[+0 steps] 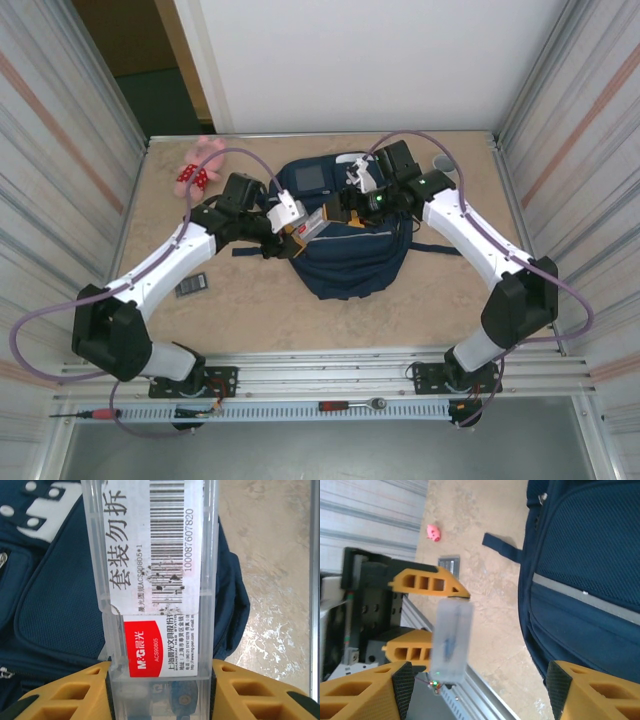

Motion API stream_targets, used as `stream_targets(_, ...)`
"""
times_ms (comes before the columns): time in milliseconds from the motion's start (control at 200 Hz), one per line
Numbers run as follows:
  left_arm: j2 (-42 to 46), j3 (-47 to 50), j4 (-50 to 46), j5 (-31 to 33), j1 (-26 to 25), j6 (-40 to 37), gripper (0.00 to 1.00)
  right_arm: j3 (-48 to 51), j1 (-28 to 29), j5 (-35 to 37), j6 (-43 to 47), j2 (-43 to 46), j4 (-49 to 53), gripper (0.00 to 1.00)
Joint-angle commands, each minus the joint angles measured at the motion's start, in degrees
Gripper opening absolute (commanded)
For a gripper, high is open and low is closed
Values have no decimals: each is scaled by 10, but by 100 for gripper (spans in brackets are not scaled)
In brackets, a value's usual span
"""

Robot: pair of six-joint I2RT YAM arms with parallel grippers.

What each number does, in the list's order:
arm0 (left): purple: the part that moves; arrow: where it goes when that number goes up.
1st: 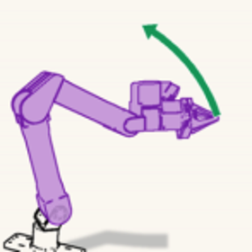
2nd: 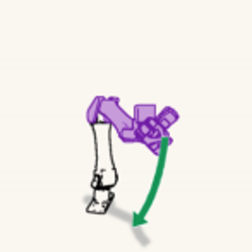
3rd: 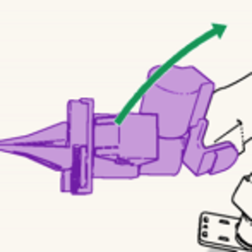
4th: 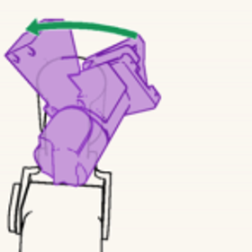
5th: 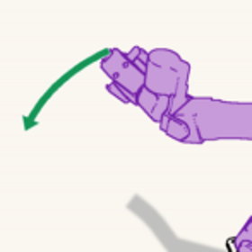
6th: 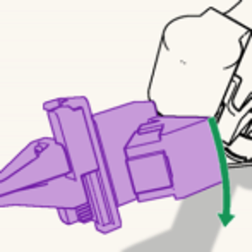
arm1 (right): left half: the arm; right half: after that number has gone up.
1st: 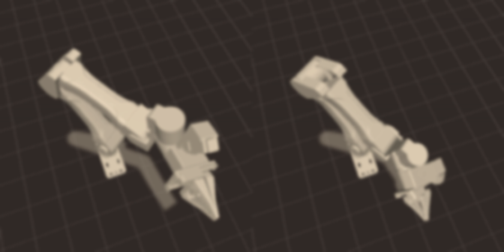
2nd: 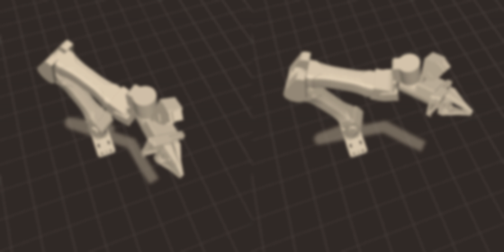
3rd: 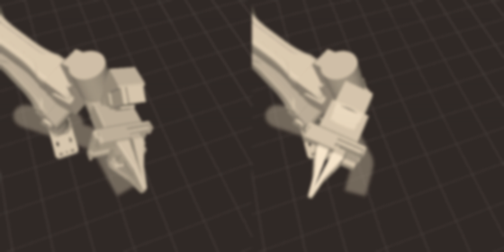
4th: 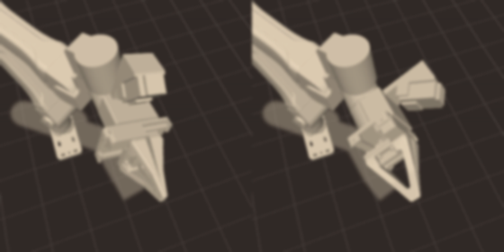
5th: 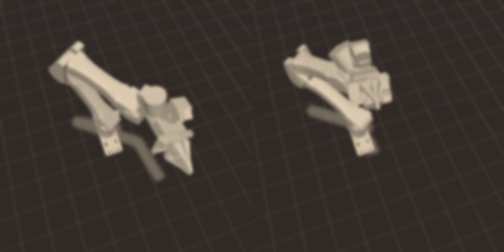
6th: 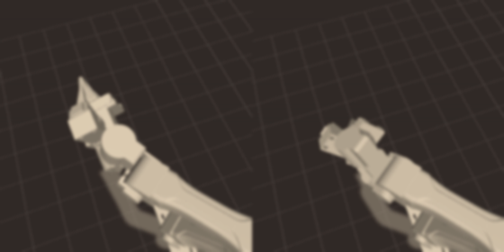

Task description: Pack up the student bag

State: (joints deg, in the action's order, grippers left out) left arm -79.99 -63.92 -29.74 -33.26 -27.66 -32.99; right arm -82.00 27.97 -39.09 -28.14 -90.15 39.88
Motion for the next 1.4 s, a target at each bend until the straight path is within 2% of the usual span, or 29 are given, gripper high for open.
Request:
stream_targets(0, 28, 8, 6, -21, -10, -51, 22, -11, -5, -34, -44, -14, 21, 70)
stream_targets(190, 25, 2, 8, 4, -18, -51, 22, -9, 3, -85, -68, -25, 5, 65)
stream_targets(301, 23, -3, 7, 18, -23, -50, 22, -6, 9, -96, -79, -33, 5, 59)
stream_targets(436, 20, -5, 14, 38, -25, -40, 21, -3, 15, -107, -95, -35, -5, 41)
stream_targets(591, 10, -14, 10, 94, -27, -20, 21, 10, 14, -116, -118, -21, -26, 23)
stream_targets(792, 8, -16, 17, 118, -27, -9, 23, 44, 2, -109, -151, 10, -61, 11)
stream_targets(917, 6, -22, 16, 117, -27, -4, 31, 65, -5, -96, -167, 31, -79, 8)
stream_targets(1137, 21, -27, 26, 101, -28, 8, 53, 139, -41, -69, -222, 94, -158, 4)
stream_targets(1393, 26, -27, 46, 73, -39, -5, 68, 248, -163, -62, -274, 211, -225, 3)
